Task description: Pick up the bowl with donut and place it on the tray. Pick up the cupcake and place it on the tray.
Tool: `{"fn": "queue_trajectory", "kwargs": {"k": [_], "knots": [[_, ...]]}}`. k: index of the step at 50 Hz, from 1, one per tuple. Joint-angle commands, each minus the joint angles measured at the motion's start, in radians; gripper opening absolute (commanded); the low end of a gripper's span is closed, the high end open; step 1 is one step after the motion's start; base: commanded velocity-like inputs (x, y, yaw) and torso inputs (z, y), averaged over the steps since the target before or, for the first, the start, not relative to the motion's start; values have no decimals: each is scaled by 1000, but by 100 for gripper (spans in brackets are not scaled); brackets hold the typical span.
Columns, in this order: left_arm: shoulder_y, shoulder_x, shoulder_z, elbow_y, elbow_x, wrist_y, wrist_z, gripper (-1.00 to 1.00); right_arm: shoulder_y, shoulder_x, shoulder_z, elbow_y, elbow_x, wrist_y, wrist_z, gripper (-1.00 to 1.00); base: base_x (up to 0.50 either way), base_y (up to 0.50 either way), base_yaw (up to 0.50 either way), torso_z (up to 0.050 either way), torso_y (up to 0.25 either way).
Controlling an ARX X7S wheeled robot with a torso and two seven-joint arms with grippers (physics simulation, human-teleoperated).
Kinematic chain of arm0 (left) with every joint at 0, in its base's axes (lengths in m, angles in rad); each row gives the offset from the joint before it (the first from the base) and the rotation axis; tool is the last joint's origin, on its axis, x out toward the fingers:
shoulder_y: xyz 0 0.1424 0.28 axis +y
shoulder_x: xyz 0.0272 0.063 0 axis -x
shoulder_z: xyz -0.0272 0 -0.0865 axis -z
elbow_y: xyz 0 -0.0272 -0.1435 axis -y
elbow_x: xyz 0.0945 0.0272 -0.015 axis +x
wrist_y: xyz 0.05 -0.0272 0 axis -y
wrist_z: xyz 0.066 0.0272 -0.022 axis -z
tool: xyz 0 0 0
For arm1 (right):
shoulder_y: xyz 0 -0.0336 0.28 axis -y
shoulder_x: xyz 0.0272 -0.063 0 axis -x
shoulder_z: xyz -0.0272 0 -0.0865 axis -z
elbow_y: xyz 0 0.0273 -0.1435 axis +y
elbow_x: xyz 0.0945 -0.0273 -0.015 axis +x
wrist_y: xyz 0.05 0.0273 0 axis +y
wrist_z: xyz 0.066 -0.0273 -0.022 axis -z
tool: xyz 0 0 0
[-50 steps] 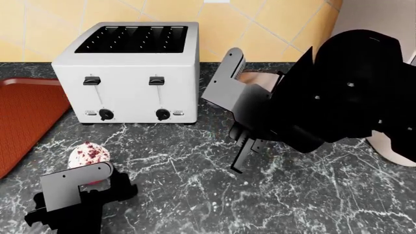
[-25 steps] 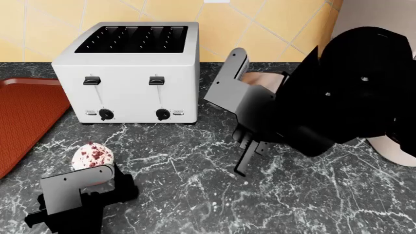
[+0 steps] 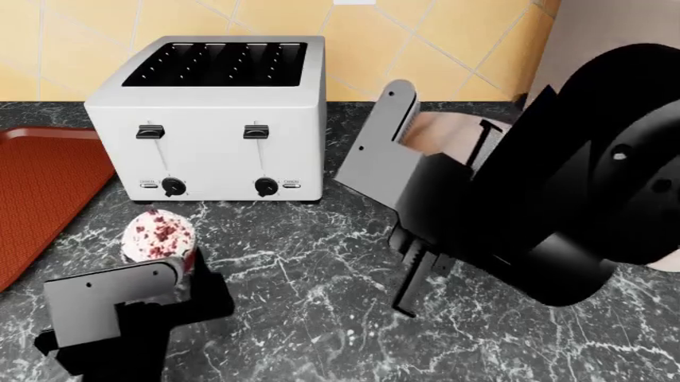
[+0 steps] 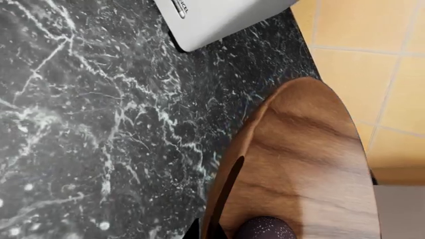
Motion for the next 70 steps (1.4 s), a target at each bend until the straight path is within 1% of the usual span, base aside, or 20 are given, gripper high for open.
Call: {"fn": "queue_trajectory", "kwargs": {"k": [1,12,23,27,34,37,39,41,43,45,47,53,63,70], "knots": [[-31,-45,-32,81,-62,2,-12,-100,82,44,-40,-104,169,-45,176,-100,0,0,0,0,0],[-27,-107,-56,180,-90,5,-27,-100,155,63,-77,-220,332,-134,294,-100,0,0,0,1,1],[-45,-174,-74,252,-130,3,1,-100,207,57,-93,-335,463,-245,391,-100,0,0,0,0,1],[-32,-221,-96,278,-150,27,11,-100,231,59,-97,-373,509,-285,425,-100,0,0,0,0,0],[-19,-264,-100,314,-159,39,32,-100,252,69,-105,-433,565,-345,475,-100,0,0,0,0,1],[2,-301,-110,331,-157,73,36,-100,258,69,-105,-453,582,-364,488,-100,0,0,0,0,0],[22,-343,-103,335,-146,123,41,-100,261,66,-105,-460,593,-374,494,-100,0,0,0,0,0],[28,-393,-71,335,-130,184,42,-100,267,63,-105,-464,604,-381,500,-100,0,0,0,5,0],[9,-443,-9,336,-109,247,42,-100,270,63,-105,-470,613,-390,507,-100,0,0,0,0,0],[-41,-500,99,336,-77,320,39,-100,275,63,-106,-482,626,-404,517,-100,0,0,0,0,0],[-111,-540,210,336,-54,375,31,-100,282,64,-104,-491,639,-416,526,-100,0,0,0,0,5],[-361,-595,519,336,-13,463,27,-100,307,66,-97,-524,682,-448,551,-100,0,0,0,0,0],[-754,-619,979,336,38,550,0,-100,317,69,-88,-558,720,-484,574,-100,0,0,0,0,0],[-1081,-599,1315,336,46,576,-36,-100,332,78,-83,-594,762,-518,602,-100,0,0,0,0,1]]}}
